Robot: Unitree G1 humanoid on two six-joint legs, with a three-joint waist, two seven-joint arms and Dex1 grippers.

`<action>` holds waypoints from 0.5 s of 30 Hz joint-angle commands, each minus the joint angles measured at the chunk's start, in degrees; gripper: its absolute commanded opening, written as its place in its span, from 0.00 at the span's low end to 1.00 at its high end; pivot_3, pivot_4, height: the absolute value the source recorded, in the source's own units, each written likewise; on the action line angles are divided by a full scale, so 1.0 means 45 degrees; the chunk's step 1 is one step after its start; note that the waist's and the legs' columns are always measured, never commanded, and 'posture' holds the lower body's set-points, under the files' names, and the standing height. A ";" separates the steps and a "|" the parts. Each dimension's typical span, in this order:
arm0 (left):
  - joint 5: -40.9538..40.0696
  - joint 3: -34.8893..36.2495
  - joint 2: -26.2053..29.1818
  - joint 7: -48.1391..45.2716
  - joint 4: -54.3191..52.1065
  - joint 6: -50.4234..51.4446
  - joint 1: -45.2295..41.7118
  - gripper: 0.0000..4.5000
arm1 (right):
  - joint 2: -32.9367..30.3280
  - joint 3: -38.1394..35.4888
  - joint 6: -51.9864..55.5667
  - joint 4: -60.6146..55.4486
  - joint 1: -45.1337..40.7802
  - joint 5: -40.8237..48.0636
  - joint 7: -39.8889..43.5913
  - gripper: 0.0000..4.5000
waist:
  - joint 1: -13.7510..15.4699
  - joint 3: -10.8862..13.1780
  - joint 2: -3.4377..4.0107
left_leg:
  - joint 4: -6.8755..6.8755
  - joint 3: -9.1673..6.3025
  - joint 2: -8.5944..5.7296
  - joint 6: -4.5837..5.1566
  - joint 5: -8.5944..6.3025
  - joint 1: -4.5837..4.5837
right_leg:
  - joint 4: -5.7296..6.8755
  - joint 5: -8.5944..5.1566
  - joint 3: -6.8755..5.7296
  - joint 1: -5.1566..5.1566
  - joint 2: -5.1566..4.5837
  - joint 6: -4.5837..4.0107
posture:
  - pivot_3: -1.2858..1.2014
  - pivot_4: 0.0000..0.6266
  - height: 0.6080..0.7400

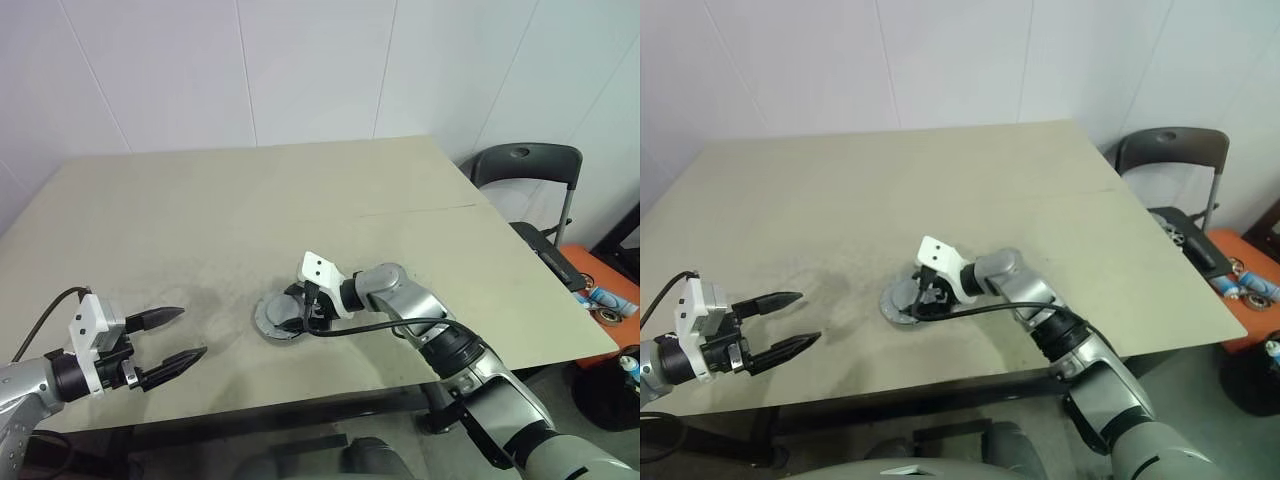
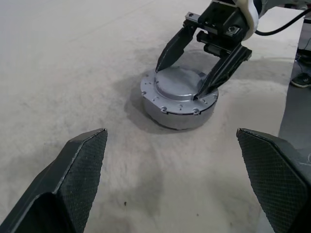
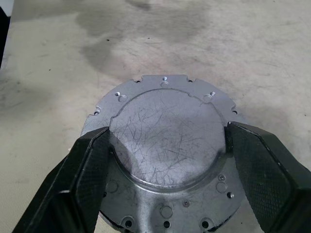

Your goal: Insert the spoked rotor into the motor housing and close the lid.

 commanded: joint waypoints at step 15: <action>-0.0277 0.0489 0.0163 -0.0120 -0.0063 0.0016 -0.0329 1.00 | 0.0163 -0.0097 -0.0442 0.0760 -0.0001 -0.0425 -0.0083 0.77 | -0.0005 -0.0001 -0.0001 | 0.0000 0.0001 0.0000 0.0000 0.0000 0.0017 | 0.0004 0.0000 0.0000 0.0012 0.0000 0.0000 | 0.52 0.00 1.00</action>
